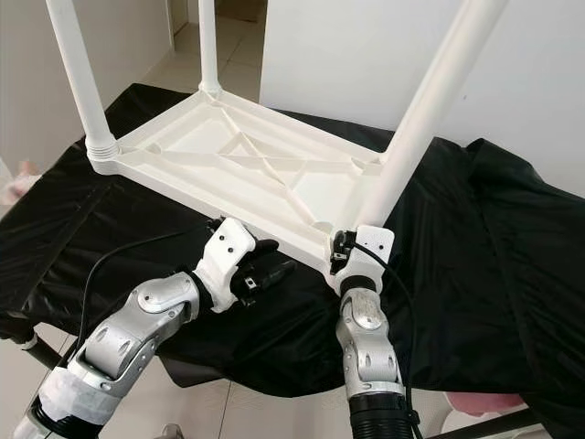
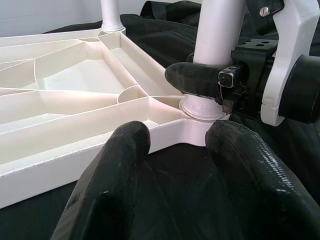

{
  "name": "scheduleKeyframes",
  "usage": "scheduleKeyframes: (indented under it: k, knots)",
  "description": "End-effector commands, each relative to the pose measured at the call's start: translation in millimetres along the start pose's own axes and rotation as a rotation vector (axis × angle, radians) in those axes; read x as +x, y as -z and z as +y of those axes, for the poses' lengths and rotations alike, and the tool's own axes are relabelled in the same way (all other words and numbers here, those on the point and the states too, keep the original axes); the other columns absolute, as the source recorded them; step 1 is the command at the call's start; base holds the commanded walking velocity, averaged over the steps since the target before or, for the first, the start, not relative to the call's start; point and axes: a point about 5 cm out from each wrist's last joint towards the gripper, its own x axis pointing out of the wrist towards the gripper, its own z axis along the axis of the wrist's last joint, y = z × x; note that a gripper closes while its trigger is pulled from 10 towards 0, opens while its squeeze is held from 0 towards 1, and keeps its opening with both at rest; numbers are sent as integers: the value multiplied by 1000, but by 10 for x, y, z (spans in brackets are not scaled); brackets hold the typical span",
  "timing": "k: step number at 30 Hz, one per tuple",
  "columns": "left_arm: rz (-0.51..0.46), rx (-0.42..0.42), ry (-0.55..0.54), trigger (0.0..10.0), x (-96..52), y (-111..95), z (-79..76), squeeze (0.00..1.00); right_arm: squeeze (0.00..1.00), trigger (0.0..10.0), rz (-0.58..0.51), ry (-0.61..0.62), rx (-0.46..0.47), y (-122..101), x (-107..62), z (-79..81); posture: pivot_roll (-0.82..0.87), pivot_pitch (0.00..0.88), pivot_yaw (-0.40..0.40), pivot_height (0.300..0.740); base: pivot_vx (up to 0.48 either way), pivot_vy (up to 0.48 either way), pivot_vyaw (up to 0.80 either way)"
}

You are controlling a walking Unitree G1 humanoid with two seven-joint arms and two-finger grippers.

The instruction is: Building children table

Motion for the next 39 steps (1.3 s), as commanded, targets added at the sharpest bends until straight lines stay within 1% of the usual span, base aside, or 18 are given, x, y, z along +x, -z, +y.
scheduleKeyframes:
  k: [1, 6, 7, 12, 16, 20, 21, 22, 23, 24, 25, 26, 27, 28, 29, 33, 34, 39]
  knots:
    - [12, 7, 45, 10000, 17, 28, -48, 0, 0, 10000, 92, 112, 2, 194, -84, -149, 61, 8, -140, 740, 0, 0, 0]
    - [8, 10, 47, 10000, 30, 19, -45, 0, 0, 10000, 82, 94, 19, 159, -91, -67, 60, 2, -140, 740, 0, 0, 0]
    - [9, 11, 47, 10000, 31, 23, -45, 0, 1000, 10000, 60, 69, 41, 126, -92, -47, 59, 0, -140, 740, 0, 0, 0]
    - [10, 10, 49, 10000, 27, 29, -52, 0, 1000, 10000, 13, 19, 73, 51, -96, -43, 55, 1, -140, 740, 0, 0, 0]
    - [12, 12, 52, 10000, 27, 31, -57, 0, 1000, 10000, 0, -23, 71, 35, -97, -44, 54, 2, -134, 740, 0, 0, 0]
    - [13, 11, 52, 10000, 19, 29, -55, 0, 1000, 10000, -15, -36, 73, 51, -122, -145, 53, 0, -127, 740, 0, 0, 0]
    - [16, 12, 55, 10000, 13, 33, -56, 0, 1000, 10000, -23, -62, 71, 52, -135, -184, 49, 0, -123, 740, 0, 0, 0]
    - [16, 12, 55, 10000, 13, 33, -56, 0, 1000, 10000, -23, -62, 71, 52, -135, -184, 49, 0, -123, 740, 0, 0, 0]
    - [18, 13, 58, 10000, 8, 35, -56, 0, 1000, 10000, -23, -148, 87, 62, -158, -232, 49, 1, -119, 740, 0, 0, 0]
    - [18, 13, 58, 10000, 8, 35, -56, 0, 1000, 10000, -23, -148, 87, 62, -158, -232, 49, 1, -119, 740, 0, 0, 0]
    - [18, 13, 60, 10000, 6, 35, -61, 0, 0, 10000, -12, -271, 110, 77, -187, -239, 49, 6, -116, 740, 0, 0, 0]
    - [19, 13, 62, 10000, 6, 35, -64, 0, 0, 10000, -21, -321, 95, 73, -197, -252, 49, 6, -116, 740, 0, 0, 0]
    - [19, 13, 62, 10000, 6, 35, -64, 0, 0, 10000, -21, -321, 95, 73, -197, -252, 49, 6, -116, 740, 0, 0, 0]
    - [20, 11, 66, 10000, 3, 36, -70, 0, 0, 10000, -29, -371, 74, 71, -189, -298, 45, 10, -111, 740, 0, 0, 0]
    - [22, 10, 69, 10000, 4, 37, -72, 0, 0, 10000, -39, -389, 53, 63, -174, -328, 44, 13, -110, 740, 0, 0, 0]
    - [24, 8, 76, 10000, -1, 44, -88, 0, 0, 10000, -35, -427, 42, 66, -152, -359, 39, 15, -105, 740, 0, 0, 0]
    - [26, 8, 83, 10000, -8, 51, -109, 0, 0, 10000, -34, -465, 9, 65, -129, -371, 36, 18, -106, 740, 0, 0, 0]
    - [26, 5, 87, 10000, -4, 51, -111, 0, 0, 10000, -35, -511, -27, 51, -78, -384, 33, 19, -110, 740, 0, 0, 0]
